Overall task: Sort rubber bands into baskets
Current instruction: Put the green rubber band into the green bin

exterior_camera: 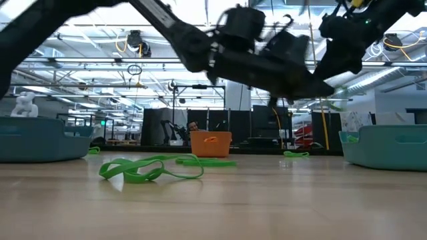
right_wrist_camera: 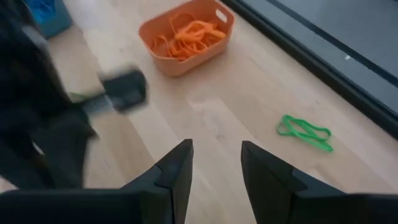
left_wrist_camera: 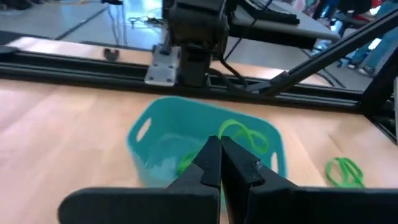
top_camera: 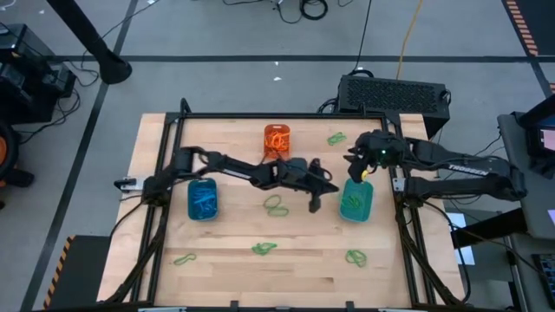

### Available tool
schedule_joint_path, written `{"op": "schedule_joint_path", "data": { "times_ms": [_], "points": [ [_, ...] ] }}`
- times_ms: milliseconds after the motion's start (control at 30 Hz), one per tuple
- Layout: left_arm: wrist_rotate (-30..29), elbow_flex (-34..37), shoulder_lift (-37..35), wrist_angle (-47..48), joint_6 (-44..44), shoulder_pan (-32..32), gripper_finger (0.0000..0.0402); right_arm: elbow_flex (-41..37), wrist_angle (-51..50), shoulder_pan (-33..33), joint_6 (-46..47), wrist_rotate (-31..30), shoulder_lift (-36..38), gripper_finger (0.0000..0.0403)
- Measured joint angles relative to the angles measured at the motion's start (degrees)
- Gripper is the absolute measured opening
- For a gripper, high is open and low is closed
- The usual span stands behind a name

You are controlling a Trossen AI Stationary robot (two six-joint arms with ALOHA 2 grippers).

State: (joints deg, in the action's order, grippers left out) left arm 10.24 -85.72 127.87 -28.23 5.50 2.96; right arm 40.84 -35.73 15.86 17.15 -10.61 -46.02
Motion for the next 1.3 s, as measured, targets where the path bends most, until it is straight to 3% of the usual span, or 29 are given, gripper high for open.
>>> {"op": "schedule_joint_path", "data": {
  "times_ms": [300,467,867,1100,1300],
  "points": [
    [1.33,-22.72,16.25,8.92,-1.13,0.0,0.0001,0.0,-0.83,-0.04,1.71,0.24,2.86,0.0128],
    [1.33,-31.84,20.91,14.69,-3.22,0.0,0.0002,0.0,-1.28,-0.09,1.68,0.24,2.86,0.0128],
    [1.22,-32.82,21.93,19.44,-6.15,0.06,0.0051,-0.02,-2.07,-0.09,1.53,0.22,2.84,0.0128],
    [0.96,-32.85,20.91,22.36,-8.29,0.99,0.0125,-0.01,-2.2,-0.09,1.49,0.22,2.84,0.0128],
    [4.31,-32.85,16.54,35.24,-11.33,2.24,0.0165,-0.02,-3.04,-0.09,1.67,0.22,2.84,0.0128]
  ]
}}
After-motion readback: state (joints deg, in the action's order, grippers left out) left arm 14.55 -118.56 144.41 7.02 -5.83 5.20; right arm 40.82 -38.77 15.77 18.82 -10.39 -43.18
